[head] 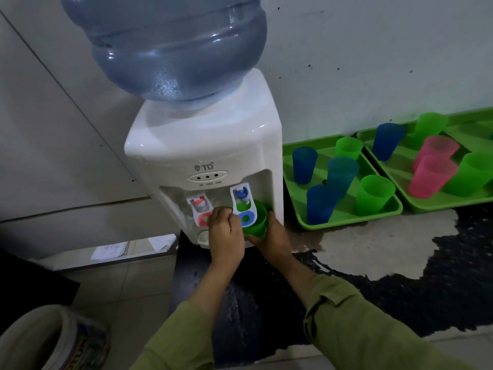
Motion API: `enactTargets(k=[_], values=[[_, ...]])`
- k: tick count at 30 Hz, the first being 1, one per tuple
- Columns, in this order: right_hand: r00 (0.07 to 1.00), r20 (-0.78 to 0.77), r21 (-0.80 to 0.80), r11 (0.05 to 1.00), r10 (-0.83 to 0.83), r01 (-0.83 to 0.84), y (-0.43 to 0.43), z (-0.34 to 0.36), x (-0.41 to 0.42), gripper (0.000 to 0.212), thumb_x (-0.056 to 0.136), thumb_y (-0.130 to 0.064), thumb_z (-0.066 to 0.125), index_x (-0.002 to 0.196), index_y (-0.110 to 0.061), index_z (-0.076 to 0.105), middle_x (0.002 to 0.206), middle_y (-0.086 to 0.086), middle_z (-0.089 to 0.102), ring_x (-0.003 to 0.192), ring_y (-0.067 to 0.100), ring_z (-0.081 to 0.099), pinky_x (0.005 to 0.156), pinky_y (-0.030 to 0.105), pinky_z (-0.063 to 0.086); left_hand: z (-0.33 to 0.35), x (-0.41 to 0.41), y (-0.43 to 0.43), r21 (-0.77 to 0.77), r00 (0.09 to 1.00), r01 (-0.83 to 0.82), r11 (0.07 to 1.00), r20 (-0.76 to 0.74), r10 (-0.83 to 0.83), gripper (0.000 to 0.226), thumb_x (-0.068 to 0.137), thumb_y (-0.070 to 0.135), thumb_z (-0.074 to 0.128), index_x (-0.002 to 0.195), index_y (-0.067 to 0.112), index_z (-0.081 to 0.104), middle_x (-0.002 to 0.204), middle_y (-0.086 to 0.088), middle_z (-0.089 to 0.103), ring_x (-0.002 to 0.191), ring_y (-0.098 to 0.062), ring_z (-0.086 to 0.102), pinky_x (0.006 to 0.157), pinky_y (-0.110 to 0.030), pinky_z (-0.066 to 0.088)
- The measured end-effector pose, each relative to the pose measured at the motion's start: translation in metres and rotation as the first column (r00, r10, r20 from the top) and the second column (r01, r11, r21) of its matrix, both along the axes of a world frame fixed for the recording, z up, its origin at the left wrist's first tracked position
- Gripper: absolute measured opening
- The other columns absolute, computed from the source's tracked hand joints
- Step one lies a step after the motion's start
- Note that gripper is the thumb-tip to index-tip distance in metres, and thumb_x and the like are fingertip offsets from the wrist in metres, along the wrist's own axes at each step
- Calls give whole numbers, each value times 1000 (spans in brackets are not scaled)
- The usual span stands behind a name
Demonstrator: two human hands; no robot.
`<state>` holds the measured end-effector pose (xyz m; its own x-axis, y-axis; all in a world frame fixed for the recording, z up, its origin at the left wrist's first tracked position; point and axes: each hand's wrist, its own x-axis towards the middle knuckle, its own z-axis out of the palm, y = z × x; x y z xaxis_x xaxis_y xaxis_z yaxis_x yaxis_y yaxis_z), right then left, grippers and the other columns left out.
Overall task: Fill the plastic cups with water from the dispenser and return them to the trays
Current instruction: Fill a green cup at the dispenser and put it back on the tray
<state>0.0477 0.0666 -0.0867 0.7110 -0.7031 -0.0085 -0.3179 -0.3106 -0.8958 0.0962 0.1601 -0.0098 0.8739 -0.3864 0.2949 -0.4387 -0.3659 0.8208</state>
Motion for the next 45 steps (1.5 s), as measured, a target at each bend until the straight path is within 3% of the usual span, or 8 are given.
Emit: enactTargets(k=[3,7,12,17,24,31,45], values=[[1000,-19,-23,1000,-21,21,0,-1,1,65,64,-33,81,117,-16,49,111,6,66,103,25,62,83,34,51,11,7,-1,-109,994,-53,993,-103,42,28,84,13,36,57,14,40,67,-4,46,71,-23,43,64,-27,30],[999,-27,-26,999,-32,31,1,-2,2,65,63,-35,81,116,-17,49,109,6,67,101,27,63,81,35,52,18,15,2,-64,989,-79,995,-133,70,44,90,1,39,52,22,34,60,4,41,68,-22,40,59,-28,23],[998,-43,-49,998,-39,36,1,-2,4,65,63,-36,81,116,-16,49,109,8,66,100,27,63,81,35,52,22,22,9,9,995,-48,999,-86,49,41,90,3,40,53,20,33,72,-10,44,72,-23,41,61,-29,22],[999,-50,-51,999,-22,19,-1,-1,3,67,63,-33,82,119,-14,48,114,9,65,104,29,61,83,34,51,22,28,12,52,988,-19,998,-150,27,32,91,11,39,59,12,42,74,-19,52,73,-31,53,68,-40,39],[997,-82,-61,998,11,-16,-4,0,3,68,65,-30,82,120,-13,46,116,9,63,108,28,60,86,32,49,21,31,16,62,991,-10,998,-135,18,39,89,14,44,50,21,40,50,0,43,51,-17,40,54,-33,31],[995,-103,-54,998,11,-16,-5,-1,5,69,65,-31,82,122,-15,46,117,7,64,108,26,60,88,31,48,16,30,18,15,984,-3,1000,-176,5,36,89,14,46,53,19,45,53,-4,45,56,-24,44,56,-33,33],[992,-127,-74,997,23,-33,-5,2,4,68,67,-31,81,121,-12,44,120,10,61,110,30,58,88,34,48,12,29,18,-19,978,31,999,-205,-34,36,88,14,45,52,20,44,52,-3,43,54,-19,39,55,-31,31]])
